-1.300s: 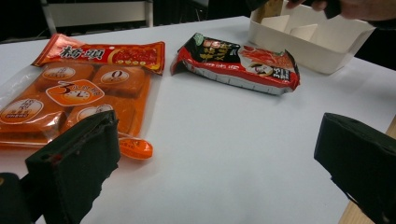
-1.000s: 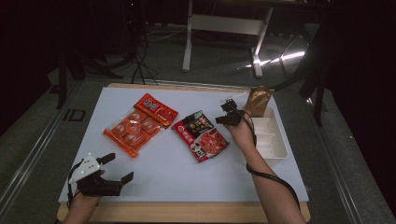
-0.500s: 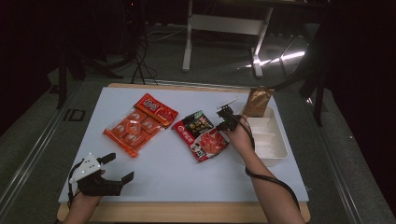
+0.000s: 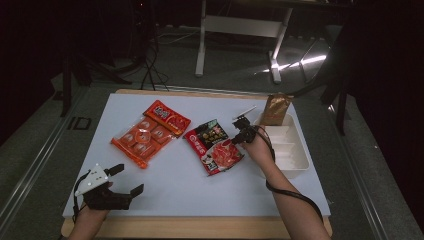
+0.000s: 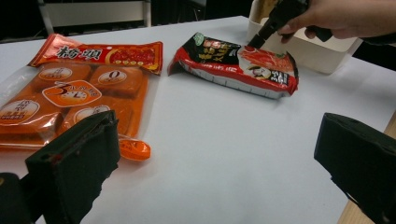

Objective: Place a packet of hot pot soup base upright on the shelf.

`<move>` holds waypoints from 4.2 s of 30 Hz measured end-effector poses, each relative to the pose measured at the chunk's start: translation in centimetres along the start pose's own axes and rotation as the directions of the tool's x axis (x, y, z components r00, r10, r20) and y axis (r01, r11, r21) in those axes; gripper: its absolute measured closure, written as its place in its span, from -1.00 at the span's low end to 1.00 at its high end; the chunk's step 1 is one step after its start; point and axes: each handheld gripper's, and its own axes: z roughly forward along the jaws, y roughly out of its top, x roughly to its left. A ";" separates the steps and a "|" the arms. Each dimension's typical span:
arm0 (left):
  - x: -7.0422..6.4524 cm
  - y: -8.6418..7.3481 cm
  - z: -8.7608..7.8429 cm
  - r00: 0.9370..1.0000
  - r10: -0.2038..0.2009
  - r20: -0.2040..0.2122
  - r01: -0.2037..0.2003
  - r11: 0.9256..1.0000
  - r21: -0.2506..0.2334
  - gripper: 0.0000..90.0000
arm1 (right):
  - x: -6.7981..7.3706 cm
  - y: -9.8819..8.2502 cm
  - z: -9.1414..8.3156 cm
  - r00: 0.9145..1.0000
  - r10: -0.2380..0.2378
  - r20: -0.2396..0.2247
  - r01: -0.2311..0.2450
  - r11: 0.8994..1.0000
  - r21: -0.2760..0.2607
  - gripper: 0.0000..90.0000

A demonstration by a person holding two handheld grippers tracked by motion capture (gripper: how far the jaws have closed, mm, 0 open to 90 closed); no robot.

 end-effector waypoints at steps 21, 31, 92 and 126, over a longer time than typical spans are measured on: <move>0.0 0.0 0.1 1.000 0.000 0.001 0.000 1.000 0.002 -0.98 | 4.5 -3.6 -1.2 0.987 -0.115 -0.114 0.116 0.993 -0.005 1.00; 0.0 0.0 0.2 1.000 -0.003 0.007 0.003 1.000 -0.001 -0.98 | 5.6 -4.8 -1.5 0.980 -0.120 -0.159 0.118 0.993 -0.018 1.00; 0.8 10.0 13.3 0.999 0.024 0.045 -0.036 0.953 0.300 -0.61 | 6.3 -13.3 -14.8 0.954 -0.296 -0.042 0.172 0.660 -0.731 -0.61; 3.9 6.9 24.8 0.977 -0.187 -0.107 0.215 0.863 0.456 0.12 | 7.2 -13.9 -14.4 0.957 -0.288 -0.034 0.189 0.709 -0.680 -0.67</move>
